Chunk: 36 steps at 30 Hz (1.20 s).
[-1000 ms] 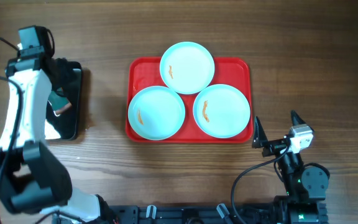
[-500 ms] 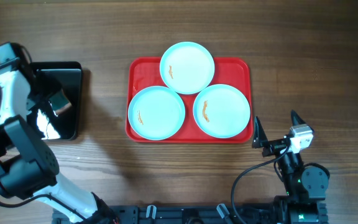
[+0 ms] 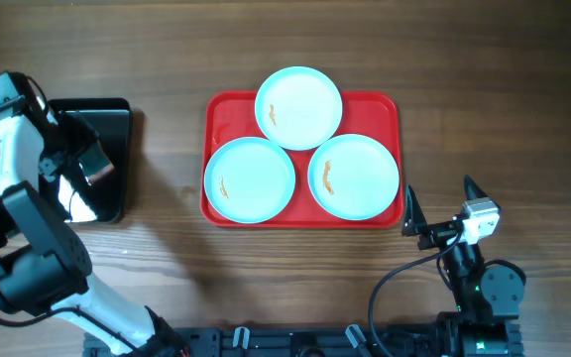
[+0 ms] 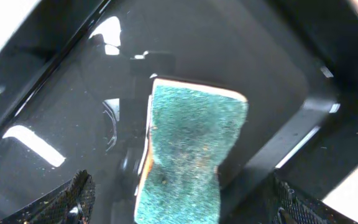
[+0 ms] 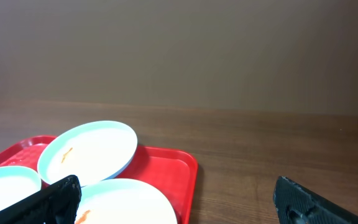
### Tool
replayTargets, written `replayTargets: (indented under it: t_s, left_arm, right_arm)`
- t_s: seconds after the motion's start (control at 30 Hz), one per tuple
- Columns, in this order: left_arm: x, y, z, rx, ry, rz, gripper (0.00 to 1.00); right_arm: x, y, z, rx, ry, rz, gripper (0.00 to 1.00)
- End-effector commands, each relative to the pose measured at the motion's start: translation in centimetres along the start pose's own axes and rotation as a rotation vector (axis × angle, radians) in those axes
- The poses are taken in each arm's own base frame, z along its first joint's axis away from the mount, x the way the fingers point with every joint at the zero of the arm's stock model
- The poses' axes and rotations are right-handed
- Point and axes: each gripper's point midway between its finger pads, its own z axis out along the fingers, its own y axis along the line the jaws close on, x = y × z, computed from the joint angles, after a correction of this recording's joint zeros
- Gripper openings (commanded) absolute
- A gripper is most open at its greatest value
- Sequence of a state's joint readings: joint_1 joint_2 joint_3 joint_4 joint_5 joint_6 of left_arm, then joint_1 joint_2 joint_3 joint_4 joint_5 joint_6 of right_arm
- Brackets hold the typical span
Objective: Clean dirty plates on tray and stack at the side
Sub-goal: 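Lower the left gripper and grasp the green sponge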
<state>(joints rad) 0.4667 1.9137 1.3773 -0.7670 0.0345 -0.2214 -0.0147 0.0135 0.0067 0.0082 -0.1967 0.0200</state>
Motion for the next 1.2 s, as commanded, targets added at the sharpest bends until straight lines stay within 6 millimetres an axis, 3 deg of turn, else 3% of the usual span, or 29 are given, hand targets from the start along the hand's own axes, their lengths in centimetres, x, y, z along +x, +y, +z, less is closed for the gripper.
replayTargets:
  t_s: [0.0,0.27,0.53,0.8,1.17]
  left_arm:
    - [1.1,1.2,1.8,-0.068,0.041,0.017,0.82]
    - [1.2,1.1,2.5,-0.152,0.026,0.063,0.79]
    - [1.6,-0.7,2.6,-0.148,0.016,0.108,0.79]
    - [1.2,0.5,2.5,-0.155,0.017,0.077,0.79]
    - [1.9,0.6,3.4,-0.149,0.035,0.072,0.78]
  right_arm:
    - [-0.3,-0.1,0.0,0.008,-0.013,-0.02,1.0]
    - [-0.3,-0.1,0.0,0.008,-0.013,-0.02,1.0]
    - [-0.3,-0.1,0.0,0.008,-0.013,-0.02,1.0]
    - [-0.3,-0.1,0.0,0.008,-0.013,-0.02,1.0]
    - [-0.3,-0.1,0.0,0.008,-0.013,-0.02,1.0]
